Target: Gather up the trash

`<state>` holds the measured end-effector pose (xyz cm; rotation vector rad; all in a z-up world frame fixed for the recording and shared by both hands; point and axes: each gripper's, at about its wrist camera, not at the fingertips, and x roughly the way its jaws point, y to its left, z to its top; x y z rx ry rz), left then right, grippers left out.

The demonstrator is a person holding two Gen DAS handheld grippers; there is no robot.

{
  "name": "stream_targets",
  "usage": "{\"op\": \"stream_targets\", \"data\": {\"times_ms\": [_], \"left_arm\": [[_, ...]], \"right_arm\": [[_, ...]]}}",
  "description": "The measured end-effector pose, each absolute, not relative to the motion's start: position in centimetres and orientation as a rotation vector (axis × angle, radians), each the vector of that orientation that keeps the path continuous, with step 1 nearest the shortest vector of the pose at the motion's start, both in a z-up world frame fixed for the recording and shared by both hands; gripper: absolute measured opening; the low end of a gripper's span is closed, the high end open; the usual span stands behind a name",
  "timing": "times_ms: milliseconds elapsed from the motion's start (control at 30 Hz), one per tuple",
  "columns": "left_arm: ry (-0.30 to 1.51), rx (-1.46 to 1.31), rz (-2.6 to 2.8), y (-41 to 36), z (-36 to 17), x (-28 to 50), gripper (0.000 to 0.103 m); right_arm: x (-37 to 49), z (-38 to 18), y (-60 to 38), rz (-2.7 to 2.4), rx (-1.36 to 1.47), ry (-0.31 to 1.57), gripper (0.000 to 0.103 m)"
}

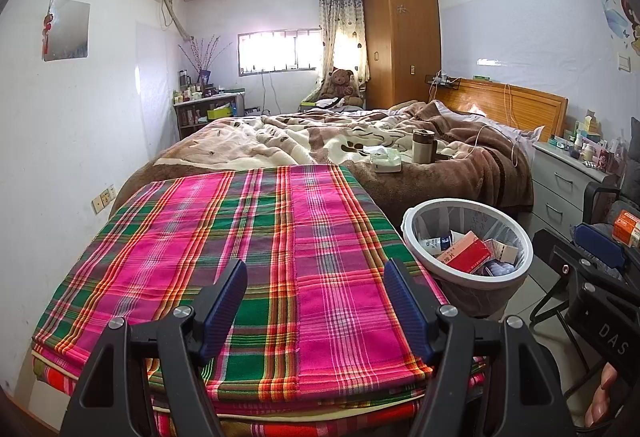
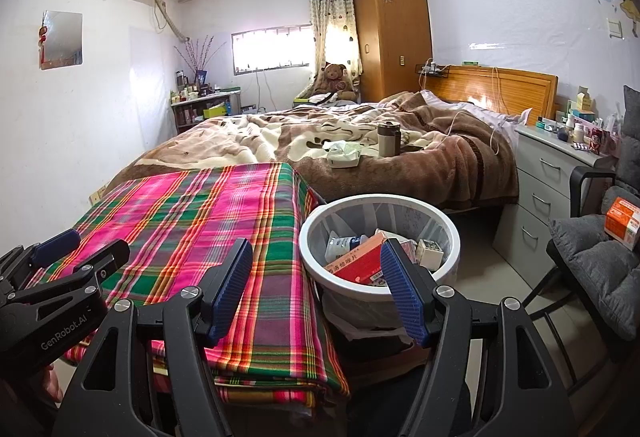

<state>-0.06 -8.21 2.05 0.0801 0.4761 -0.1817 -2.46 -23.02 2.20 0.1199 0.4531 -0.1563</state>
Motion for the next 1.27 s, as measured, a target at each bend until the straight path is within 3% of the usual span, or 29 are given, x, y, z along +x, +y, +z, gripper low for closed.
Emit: {"op": "stream_targets", "data": {"times_ms": [1267], "left_arm": [[0.479,0.076,-0.188,-8.62,1.66,-0.79,0.070]], "right_arm": [[-2.39,2.31,-22.88,-0.153,0.123,0.460,0.068]]}}
